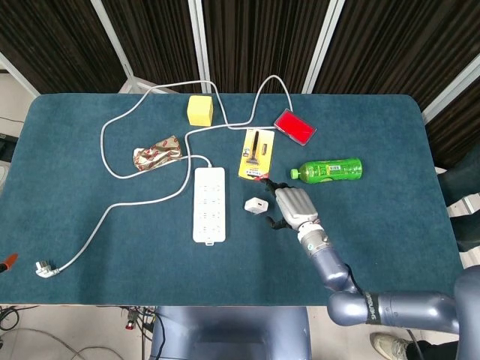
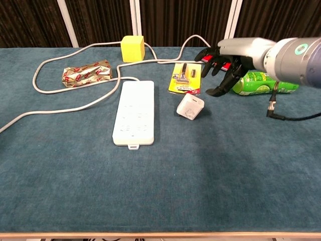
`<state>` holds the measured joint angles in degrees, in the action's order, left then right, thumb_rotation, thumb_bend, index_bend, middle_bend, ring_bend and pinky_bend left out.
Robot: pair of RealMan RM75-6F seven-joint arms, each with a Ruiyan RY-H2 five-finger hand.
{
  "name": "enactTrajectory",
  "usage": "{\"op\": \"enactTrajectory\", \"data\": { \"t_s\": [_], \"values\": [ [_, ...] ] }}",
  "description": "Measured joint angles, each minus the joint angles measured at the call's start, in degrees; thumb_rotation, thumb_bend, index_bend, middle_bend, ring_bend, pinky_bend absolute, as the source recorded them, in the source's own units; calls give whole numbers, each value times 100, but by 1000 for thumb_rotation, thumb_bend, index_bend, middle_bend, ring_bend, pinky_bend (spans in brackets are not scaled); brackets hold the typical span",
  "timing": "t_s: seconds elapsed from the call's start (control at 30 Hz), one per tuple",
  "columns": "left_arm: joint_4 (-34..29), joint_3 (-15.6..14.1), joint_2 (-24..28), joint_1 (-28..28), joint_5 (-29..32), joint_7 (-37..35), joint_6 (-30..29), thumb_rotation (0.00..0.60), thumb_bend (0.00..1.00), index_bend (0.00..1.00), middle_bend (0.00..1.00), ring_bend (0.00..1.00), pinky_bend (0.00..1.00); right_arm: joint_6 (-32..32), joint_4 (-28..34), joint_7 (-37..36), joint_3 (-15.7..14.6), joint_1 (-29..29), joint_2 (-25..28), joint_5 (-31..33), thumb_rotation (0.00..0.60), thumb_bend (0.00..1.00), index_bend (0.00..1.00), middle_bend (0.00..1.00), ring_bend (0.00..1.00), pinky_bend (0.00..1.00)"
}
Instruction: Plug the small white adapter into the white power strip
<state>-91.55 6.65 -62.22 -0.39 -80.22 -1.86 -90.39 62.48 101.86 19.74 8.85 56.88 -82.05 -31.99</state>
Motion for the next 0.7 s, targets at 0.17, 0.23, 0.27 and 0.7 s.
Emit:
{"op": "enactTrajectory", "data": {
  "t_s": [0.17, 0.23, 0.27, 0.7],
  "values": [
    [3, 2, -6, -5, 13, 13, 16, 600, 84, 150, 0, 0, 0, 377, -254, 467, 61, 15, -469, 245, 600, 416, 132, 232, 220, 253],
    [3, 2, -7, -13, 19, 19, 34, 600, 84, 150, 0, 0, 0, 406, -366, 638, 99, 55, -621, 382, 600, 416, 144, 232, 230, 253],
    [4, 3, -8, -17, 26, 21, 44, 600, 84, 150, 0, 0, 0, 401, -412, 694, 123, 77, -673, 451, 600, 416, 152, 232, 233, 253],
    [32, 27, -3, -68, 122, 9, 175, 600, 84, 151, 0, 0, 0, 222, -1250, 1673, 619, 522, -1373, 1532, 600, 416, 243, 257, 269, 253]
  ]
}}
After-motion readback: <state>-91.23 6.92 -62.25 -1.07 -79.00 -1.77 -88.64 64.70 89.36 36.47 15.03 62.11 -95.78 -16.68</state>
